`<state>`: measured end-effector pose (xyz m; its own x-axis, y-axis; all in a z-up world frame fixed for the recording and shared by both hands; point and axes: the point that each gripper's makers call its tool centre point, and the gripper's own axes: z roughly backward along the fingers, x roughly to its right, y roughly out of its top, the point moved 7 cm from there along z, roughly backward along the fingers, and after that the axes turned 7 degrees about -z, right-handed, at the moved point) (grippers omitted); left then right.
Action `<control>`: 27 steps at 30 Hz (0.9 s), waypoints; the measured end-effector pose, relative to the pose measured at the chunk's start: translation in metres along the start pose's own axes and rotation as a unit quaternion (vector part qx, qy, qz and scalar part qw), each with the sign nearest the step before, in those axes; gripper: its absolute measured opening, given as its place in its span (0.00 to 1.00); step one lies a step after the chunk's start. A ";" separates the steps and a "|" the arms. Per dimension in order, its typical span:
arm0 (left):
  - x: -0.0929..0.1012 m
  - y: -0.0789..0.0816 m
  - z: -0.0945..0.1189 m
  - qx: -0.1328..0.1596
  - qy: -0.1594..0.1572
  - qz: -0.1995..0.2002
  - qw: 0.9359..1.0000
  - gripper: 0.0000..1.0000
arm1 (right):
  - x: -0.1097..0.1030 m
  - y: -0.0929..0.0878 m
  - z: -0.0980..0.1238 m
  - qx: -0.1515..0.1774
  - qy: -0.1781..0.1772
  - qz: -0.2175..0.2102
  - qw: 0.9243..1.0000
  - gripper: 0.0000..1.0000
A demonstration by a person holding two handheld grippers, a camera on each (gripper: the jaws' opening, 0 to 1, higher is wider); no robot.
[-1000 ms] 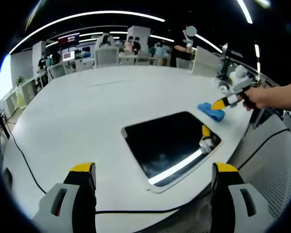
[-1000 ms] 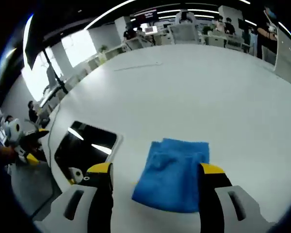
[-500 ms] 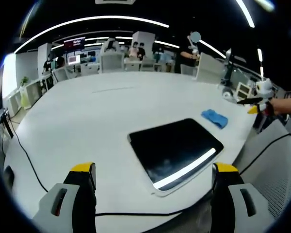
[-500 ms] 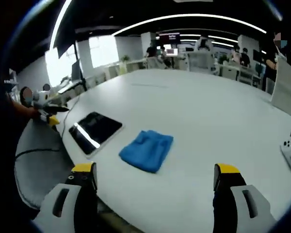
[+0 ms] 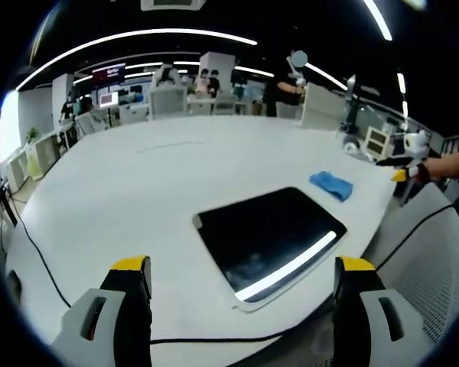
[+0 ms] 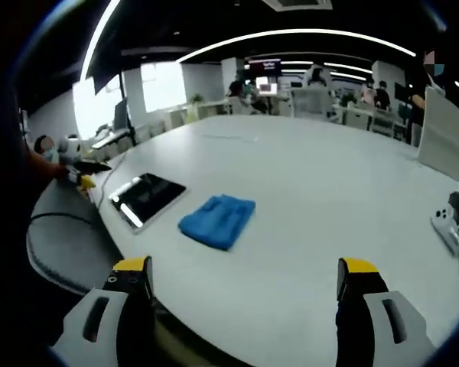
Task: Wipe the mirror surface with the cleaning cloth until all visible marks leave the cleaned area.
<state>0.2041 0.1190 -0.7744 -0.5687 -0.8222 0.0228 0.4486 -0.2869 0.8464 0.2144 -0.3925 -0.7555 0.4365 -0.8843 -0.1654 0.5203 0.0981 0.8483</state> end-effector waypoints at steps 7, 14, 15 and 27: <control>-0.002 -0.002 0.000 -0.010 0.005 0.006 1.000 1.00 | -0.008 0.005 -0.009 -0.018 0.027 -0.002 0.999 1.00; -0.002 -0.001 -0.001 -0.005 0.003 0.010 1.000 1.00 | -0.008 0.008 -0.012 -0.010 0.026 -0.005 1.000 1.00; -0.002 -0.001 -0.001 -0.004 0.003 0.011 1.000 1.00 | -0.008 0.008 -0.012 -0.010 0.026 -0.005 1.000 1.00; -0.005 -0.001 -0.001 -0.002 0.013 0.019 1.000 1.00 | -0.011 -0.001 -0.013 -0.008 0.019 -0.013 1.000 1.00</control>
<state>0.2070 0.1230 -0.7757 -0.5336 -0.8447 0.0416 0.4722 -0.2567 0.8433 0.2181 -0.3769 -0.7611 0.4504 -0.8684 -0.2074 0.5431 0.0821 0.8357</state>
